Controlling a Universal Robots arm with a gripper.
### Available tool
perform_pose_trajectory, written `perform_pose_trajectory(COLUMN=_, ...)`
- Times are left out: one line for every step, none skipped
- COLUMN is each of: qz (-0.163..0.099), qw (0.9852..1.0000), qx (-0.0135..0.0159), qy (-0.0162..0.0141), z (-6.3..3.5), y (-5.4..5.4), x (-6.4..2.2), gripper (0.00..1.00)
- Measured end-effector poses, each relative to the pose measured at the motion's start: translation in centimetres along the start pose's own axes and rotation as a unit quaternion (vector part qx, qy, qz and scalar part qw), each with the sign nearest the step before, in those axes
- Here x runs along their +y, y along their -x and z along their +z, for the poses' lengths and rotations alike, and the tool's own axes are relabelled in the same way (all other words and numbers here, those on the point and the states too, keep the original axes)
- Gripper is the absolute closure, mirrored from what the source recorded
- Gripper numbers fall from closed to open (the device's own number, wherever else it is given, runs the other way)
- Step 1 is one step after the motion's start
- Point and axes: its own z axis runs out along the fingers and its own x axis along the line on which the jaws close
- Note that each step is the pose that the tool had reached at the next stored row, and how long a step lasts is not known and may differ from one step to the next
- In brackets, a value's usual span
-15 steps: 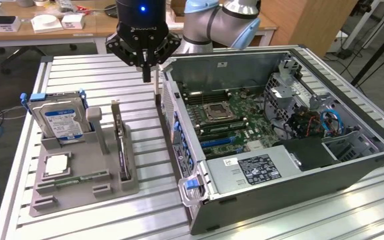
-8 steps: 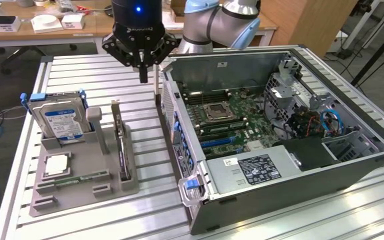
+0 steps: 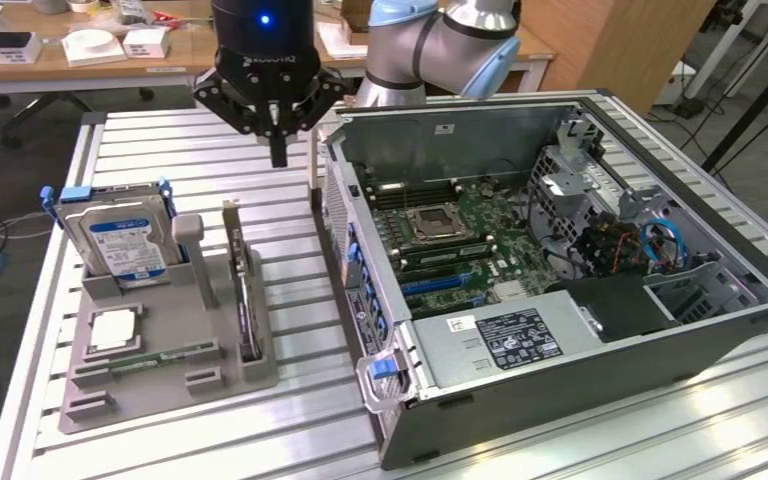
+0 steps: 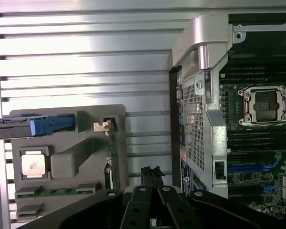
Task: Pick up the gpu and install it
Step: 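Reach for the gpu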
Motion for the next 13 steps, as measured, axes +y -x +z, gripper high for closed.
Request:
perform_pose_trajectory(qz=0.0, qw=1.0, qx=0.0, qy=0.0, z=0.01, y=-0.1, x=-0.01, gripper=0.89)
perform_pose_trajectory(qz=0.0, qw=1.0, qx=0.0, qy=0.0, z=0.02, y=-0.2, x=-0.01, gripper=0.89)
perform_pose_trajectory(qz=0.0, qw=1.0, qx=0.0, qy=0.0, z=0.03, y=-0.3, x=-0.02, gripper=0.89)
perform_pose_trajectory(qz=0.0, qw=1.0, qx=0.0, qy=0.0, z=0.03, y=-0.4, x=-0.03, gripper=0.89)
perform_pose_trajectory(qz=0.0, qw=1.0, qx=0.0, qy=0.0, z=0.04, y=-0.5, x=-0.03, gripper=0.89)
perform_pose_trajectory(qz=0.0, qw=1.0, qx=0.0, qy=0.0, z=0.05, y=-0.6, x=-0.04, gripper=0.89)
perform_pose_trajectory(qz=0.0, qw=1.0, qx=0.0, qy=0.0, z=0.05, y=-0.7, x=-0.05, gripper=0.89)
perform_pose_trajectory(qz=0.0, qw=1.0, qx=0.0, qy=0.0, z=0.06, y=-0.8, x=-0.06, gripper=0.89)
perform_pose_trajectory(qz=0.0, qw=1.0, qx=0.0, qy=0.0, z=0.08, y=-0.9, x=-0.06, gripper=0.89)
perform_pose_trajectory(qz=0.0, qw=1.0, qx=0.0, qy=0.0, z=0.08, y=-1.0, x=-0.07, gripper=0.89)
perform_pose_trajectory(qz=0.0, qw=1.0, qx=0.0, qy=0.0, z=0.09, y=-1.1, x=-0.08, gripper=0.89)
perform_pose_trajectory(qz=0.0, qw=1.0, qx=0.0, qy=0.0, z=0.1, y=-1.2, x=-0.08, gripper=0.89)
perform_pose_trajectory(qz=0.0, qw=1.0, qx=0.0001, qy=0.0, z=0.1, y=-1.3, x=-0.09, gripper=0.89)
